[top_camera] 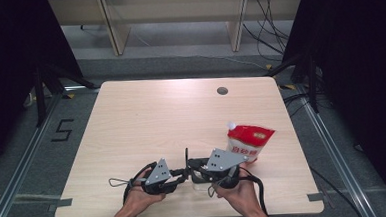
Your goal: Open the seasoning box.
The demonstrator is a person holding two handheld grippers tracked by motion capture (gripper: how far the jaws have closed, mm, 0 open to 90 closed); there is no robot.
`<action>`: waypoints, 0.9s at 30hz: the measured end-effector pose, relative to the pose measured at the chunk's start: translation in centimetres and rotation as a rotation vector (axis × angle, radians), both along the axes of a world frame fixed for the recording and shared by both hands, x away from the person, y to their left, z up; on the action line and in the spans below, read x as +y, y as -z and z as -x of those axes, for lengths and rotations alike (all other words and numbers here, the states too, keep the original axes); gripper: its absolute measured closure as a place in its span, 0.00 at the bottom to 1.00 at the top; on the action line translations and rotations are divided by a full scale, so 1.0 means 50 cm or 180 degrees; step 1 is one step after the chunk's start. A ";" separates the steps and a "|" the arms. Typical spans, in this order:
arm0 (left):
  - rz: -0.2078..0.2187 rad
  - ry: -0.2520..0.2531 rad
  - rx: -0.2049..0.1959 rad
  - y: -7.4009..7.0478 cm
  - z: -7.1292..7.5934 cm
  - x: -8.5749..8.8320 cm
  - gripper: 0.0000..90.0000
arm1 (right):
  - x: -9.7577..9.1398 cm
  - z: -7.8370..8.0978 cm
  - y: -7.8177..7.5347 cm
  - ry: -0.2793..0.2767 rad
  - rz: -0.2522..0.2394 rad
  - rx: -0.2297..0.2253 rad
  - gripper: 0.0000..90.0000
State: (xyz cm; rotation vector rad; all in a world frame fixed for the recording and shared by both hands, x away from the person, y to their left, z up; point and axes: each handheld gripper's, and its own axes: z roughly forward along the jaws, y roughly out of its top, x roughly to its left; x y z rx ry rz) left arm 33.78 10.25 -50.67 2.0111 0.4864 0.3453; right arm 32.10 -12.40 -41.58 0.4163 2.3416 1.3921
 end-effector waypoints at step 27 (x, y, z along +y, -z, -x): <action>-0.0014 -0.0074 0.0091 -0.002 0.003 -0.003 0.82 | 0.033 -0.006 0.005 -0.0074 -0.0036 0.0038 0.96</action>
